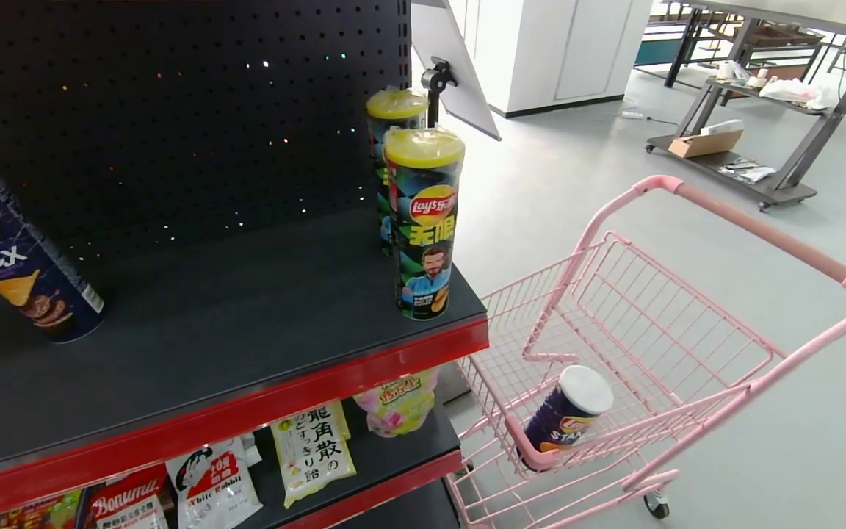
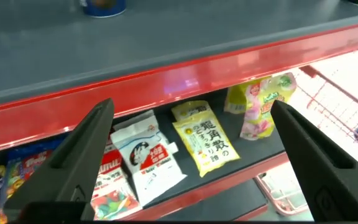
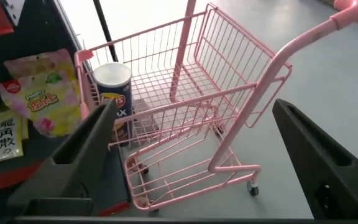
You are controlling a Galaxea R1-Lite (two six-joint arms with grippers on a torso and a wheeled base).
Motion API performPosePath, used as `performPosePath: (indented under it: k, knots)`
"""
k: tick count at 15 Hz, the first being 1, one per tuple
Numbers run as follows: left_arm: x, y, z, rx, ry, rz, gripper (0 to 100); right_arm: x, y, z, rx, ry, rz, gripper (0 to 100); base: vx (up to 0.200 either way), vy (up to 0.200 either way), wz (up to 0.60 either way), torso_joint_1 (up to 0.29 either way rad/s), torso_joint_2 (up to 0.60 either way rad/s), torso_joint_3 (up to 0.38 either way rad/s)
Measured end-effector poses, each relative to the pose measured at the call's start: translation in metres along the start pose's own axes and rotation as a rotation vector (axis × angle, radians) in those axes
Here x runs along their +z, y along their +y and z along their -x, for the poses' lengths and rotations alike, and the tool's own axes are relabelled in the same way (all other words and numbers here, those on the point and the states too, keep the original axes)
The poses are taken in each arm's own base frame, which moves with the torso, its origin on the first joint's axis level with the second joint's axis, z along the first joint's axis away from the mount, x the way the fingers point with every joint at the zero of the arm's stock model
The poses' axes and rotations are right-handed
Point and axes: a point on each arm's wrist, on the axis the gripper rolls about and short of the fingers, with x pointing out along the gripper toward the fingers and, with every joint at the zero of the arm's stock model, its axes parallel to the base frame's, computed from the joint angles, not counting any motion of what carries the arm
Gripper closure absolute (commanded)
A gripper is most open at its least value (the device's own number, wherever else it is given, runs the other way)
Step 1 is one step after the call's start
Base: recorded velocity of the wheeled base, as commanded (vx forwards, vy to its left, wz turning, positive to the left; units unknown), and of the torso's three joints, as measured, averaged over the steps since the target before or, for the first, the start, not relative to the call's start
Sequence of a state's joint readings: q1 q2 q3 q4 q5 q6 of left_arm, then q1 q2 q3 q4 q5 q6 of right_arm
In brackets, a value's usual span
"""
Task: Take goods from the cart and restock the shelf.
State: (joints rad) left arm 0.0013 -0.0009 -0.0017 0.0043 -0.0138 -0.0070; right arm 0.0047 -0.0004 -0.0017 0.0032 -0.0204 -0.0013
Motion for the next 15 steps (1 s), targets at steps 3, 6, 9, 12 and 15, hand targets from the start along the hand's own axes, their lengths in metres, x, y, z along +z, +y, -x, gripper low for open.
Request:
performPosePath:
  k: [3,6,9,12,15]
  knots:
    - [0.0000,0.0001,0.0000,0.000,0.000,0.000,0,-0.0002,0.0000,-0.0001,0.000,0.000,0.000,0,0.000,0.000,0.00,0.000,0.00,0.000]
    - [-0.0001,0.0001,0.0000,0.000,0.001,0.000,0,-0.0002,0.0000,-0.0001,0.000,0.000,-0.001,0,0.000,0.000,0.00,-0.098,0.27,0.159]
    - [0.0000,0.0000,0.0000,0.001,0.000,0.000,0,-0.0002,0.0000,-0.0001,0.000,0.001,-0.001,0,0.000,0.000,0.00,-0.144,0.40,0.248]
    - [0.0000,0.0000,0.0000,0.001,0.000,0.000,0,-0.0001,0.0000,0.0000,0.000,0.000,-0.001,0,0.000,0.000,0.00,-0.170,0.51,0.326]
    - [0.0000,0.0000,0.0000,0.001,0.000,0.000,0,-0.0001,0.0000,0.0000,0.000,0.000,-0.001,0,0.000,0.000,0.00,-0.178,0.56,0.373]
